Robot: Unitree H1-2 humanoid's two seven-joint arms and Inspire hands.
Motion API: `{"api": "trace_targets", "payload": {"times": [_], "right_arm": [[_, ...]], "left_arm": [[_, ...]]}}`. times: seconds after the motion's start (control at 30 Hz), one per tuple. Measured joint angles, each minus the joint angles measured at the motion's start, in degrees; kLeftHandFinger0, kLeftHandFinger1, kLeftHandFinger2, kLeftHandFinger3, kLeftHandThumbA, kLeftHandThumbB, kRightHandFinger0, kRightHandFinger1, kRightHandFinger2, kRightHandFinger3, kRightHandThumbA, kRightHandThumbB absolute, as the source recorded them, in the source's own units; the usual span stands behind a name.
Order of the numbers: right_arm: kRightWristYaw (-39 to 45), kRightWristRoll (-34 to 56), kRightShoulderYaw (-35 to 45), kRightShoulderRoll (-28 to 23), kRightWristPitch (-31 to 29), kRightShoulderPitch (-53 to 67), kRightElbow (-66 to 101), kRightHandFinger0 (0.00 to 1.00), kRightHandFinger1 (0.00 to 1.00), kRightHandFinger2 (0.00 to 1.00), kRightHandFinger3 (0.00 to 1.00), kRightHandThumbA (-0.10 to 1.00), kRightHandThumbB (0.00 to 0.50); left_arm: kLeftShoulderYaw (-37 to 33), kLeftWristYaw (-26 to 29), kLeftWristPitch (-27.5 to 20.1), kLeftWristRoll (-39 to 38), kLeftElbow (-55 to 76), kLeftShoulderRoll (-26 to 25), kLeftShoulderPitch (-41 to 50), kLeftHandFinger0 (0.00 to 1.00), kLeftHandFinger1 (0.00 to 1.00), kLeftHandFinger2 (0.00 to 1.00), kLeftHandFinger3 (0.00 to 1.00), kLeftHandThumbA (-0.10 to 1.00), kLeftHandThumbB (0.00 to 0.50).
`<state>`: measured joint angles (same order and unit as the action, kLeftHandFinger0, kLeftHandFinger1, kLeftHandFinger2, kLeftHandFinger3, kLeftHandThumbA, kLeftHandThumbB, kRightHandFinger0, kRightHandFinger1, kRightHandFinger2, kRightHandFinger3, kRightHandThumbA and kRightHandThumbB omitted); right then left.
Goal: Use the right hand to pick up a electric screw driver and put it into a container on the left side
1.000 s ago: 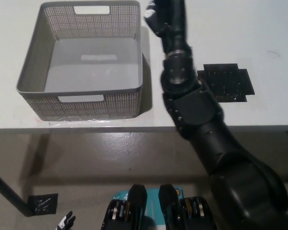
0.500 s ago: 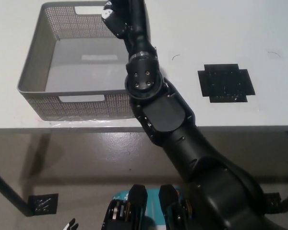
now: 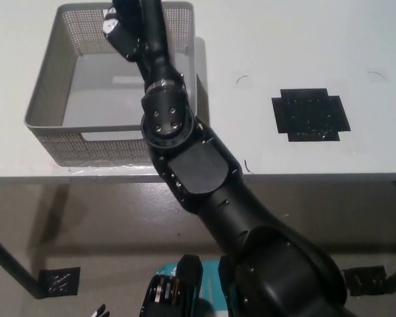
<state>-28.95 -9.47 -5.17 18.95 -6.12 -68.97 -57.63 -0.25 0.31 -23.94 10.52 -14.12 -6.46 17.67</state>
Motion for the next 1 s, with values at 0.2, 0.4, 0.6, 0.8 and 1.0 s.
{"api": "trace_targets", "payload": {"times": [0.2, 0.4, 0.6, 0.8, 1.0], "right_arm": [[0.04, 0.49, 0.68, 0.34, -0.1, 0.84, -5.43, 0.0, 0.22, 0.65, 0.7, -0.1, 0.107], [0.23, 0.94, 1.34, 0.22, -1.4, 2.7, -10.58, 0.0, 0.19, 0.65, 0.73, -0.1, 0.094], [0.87, 1.25, 1.35, -0.3, -3.79, 2.54, -12.53, 0.0, 0.24, 0.73, 0.77, -0.1, 0.123], [2.77, 1.62, 1.36, -1.13, -5.31, 2.41, -13.05, 0.52, 0.72, 0.95, 1.0, 0.24, 0.202], [7.78, 1.87, 0.85, -2.69, -6.64, 3.16, -12.19, 1.0, 1.0, 1.0, 1.0, 0.62, 0.311]], "left_arm": [[-0.68, -0.02, -0.01, 0.02, 0.02, -0.03, 0.05, 1.0, 1.0, 1.0, 1.0, 1.0, 0.0], [-1.69, -0.27, -0.02, -0.09, 0.22, -0.42, -0.04, 1.0, 1.0, 1.0, 1.0, 1.0, 0.01], [-1.92, -0.43, -0.1, -0.09, 0.24, -0.97, -0.64, 1.0, 1.0, 1.0, 1.0, 1.0, 0.022], [-2.12, -1.01, -0.08, -0.32, 0.28, -1.19, -0.9, 1.0, 1.0, 0.99, 1.0, 1.0, 0.009], [-2.23, -1.46, -0.09, -0.82, 0.28, -1.18, -1.21, 1.0, 1.0, 0.95, 1.0, 1.0, 0.008]]}}
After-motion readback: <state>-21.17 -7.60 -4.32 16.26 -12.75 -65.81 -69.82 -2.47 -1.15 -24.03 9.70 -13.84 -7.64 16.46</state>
